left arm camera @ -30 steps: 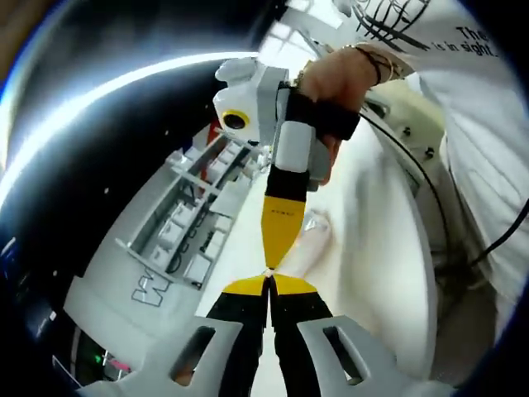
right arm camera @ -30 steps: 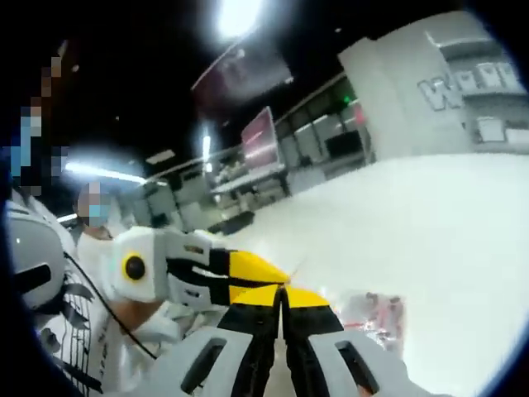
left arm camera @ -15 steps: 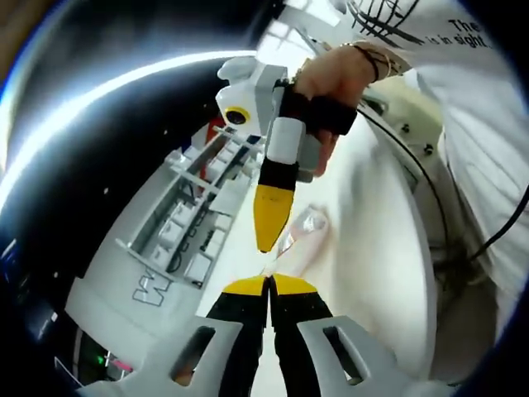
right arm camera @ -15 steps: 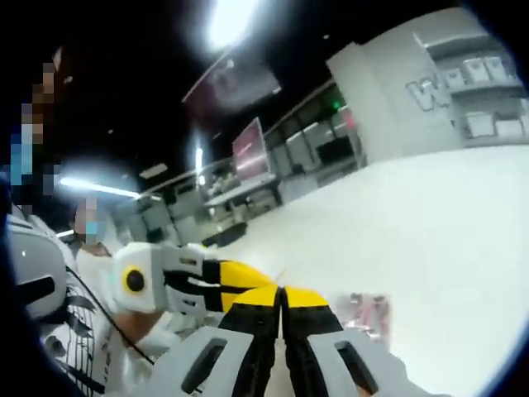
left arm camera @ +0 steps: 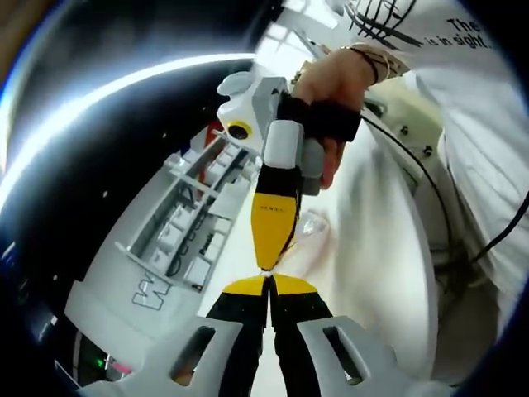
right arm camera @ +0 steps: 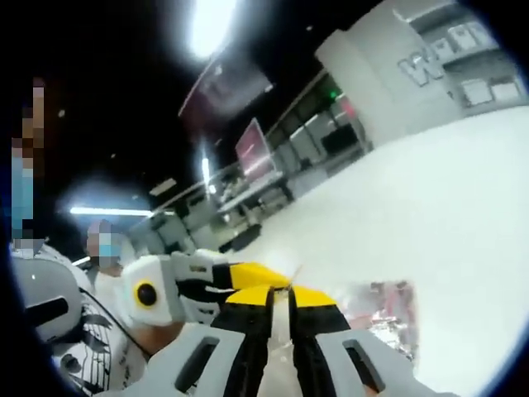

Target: Open the resealable bag by pulling the two sides of the seal apart until the entire bag opening is separated and visibly accessible.

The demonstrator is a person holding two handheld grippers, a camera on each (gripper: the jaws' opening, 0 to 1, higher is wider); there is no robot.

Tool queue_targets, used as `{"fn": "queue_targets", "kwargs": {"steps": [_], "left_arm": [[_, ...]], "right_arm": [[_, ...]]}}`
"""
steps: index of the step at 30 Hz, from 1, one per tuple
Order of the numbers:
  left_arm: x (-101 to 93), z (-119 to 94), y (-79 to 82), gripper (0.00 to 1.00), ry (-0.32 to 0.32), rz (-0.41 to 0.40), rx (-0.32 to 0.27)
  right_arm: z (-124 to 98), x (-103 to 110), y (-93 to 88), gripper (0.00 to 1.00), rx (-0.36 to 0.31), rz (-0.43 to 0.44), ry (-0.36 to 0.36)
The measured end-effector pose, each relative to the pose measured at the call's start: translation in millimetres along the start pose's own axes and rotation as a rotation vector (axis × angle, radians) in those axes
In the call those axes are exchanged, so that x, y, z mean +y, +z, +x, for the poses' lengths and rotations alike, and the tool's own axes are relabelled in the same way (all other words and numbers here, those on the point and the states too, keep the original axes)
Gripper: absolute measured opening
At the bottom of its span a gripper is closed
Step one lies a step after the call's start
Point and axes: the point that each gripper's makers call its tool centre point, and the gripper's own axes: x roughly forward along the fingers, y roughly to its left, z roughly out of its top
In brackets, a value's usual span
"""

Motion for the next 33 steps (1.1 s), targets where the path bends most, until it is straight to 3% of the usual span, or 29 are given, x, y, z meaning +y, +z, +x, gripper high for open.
{"fn": "queue_targets", "kwargs": {"steps": [6,13,21,33], "left_arm": [[-1.2,1,-0.5,0.01,-0.009,0.003,0.004],[-1.5,1,-1.8,0.01,-0.012,0.001,0.003],[-3.8,0,-5.2,0.01,-0.017,0.003,0.004],[-8.0,-11,-22.9,0.01,-0.018,0.010,0.067]], "right_arm": [[1,0,-1.0,0.02,0.015,-0.036,-0.016],[0,-1,-1.5,0.00,0.026,-0.149,-0.045],[-7,-16,4.9,0.00,0.011,-0.253,-0.126],[-35,-37,27.9,0.00,-0.082,-0.210,-0.202]]}}
